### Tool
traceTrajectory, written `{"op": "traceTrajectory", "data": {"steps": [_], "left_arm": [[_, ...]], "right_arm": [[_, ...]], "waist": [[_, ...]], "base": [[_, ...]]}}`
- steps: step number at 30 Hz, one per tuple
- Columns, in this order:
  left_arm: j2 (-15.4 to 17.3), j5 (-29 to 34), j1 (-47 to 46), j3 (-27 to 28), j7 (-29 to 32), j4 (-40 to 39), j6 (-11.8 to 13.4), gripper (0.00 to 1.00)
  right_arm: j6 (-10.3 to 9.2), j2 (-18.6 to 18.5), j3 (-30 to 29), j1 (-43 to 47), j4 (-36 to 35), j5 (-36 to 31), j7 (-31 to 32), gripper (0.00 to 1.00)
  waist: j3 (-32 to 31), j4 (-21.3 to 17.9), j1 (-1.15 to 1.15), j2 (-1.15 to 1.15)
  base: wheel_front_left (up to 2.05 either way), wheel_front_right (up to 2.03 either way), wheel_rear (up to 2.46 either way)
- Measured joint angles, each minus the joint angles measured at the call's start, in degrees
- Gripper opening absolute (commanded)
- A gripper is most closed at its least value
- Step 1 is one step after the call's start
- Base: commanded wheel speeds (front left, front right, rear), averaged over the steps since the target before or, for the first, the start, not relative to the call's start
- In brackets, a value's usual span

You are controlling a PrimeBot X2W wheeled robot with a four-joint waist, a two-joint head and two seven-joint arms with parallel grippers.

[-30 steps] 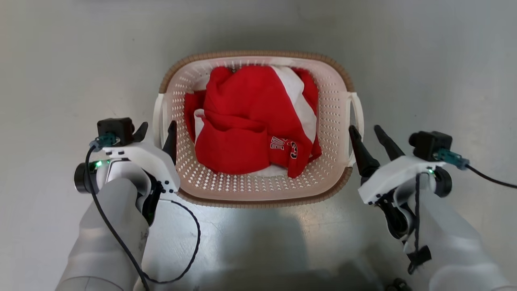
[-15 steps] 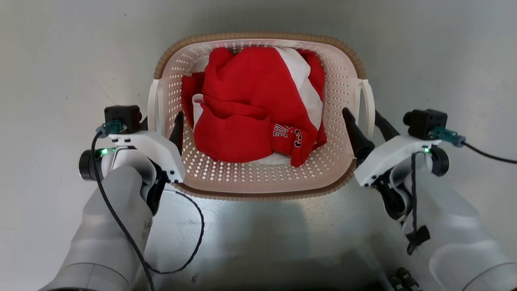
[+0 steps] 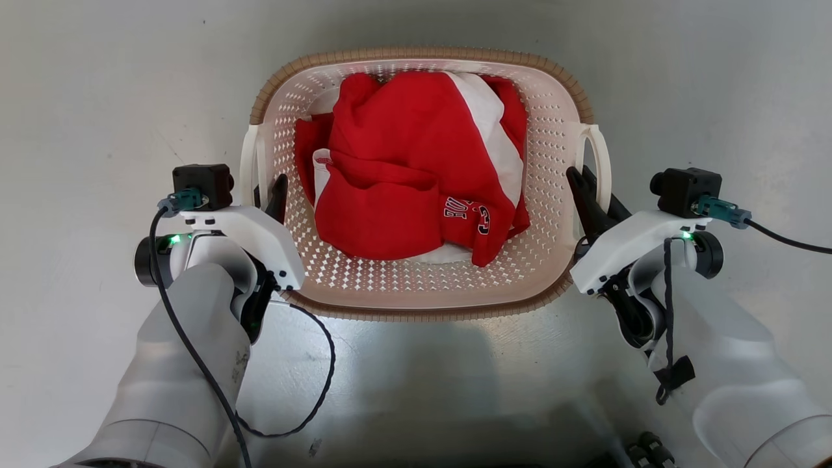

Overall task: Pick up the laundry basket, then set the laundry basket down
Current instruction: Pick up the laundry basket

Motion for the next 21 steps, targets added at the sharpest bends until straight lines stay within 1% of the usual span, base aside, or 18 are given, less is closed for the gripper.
{"op": "traceTrajectory", "data": {"steps": [6, 11, 15, 21], "left_arm": [[-0.01, -1.72, 0.01, -1.43, 0.00, 0.56, 0.00, 0.00], [-0.30, -3.44, 0.26, -3.37, 0.24, 1.79, 0.00, 0.00], [-0.87, -6.31, 1.40, -5.43, 3.42, 1.72, 0.02, 0.00], [-0.94, -9.72, 4.50, -8.16, 7.34, 1.89, 0.21, 0.00]], "right_arm": [[0.00, -0.07, 0.74, 0.02, 0.45, 0.66, 0.00, 0.00], [0.00, -0.08, 2.49, 0.18, 1.45, 2.33, 0.00, 0.00], [0.00, -0.32, 5.54, 0.38, 3.34, 4.38, 0.21, 0.00], [-0.01, -0.23, 9.92, 2.29, 5.24, 7.89, 3.72, 0.00]], "waist": [[-1.58, -0.22, 0.00, 0.00], [-4.64, -0.47, 0.00, 0.00], [-8.27, -0.58, 0.00, 0.00], [-14.82, -0.82, 0.00, 0.00]], "base": [[0.00, 0.00, 0.00], [0.00, 0.00, 0.00], [0.00, 0.00, 0.00], [0.00, 0.00, 0.00]]}}
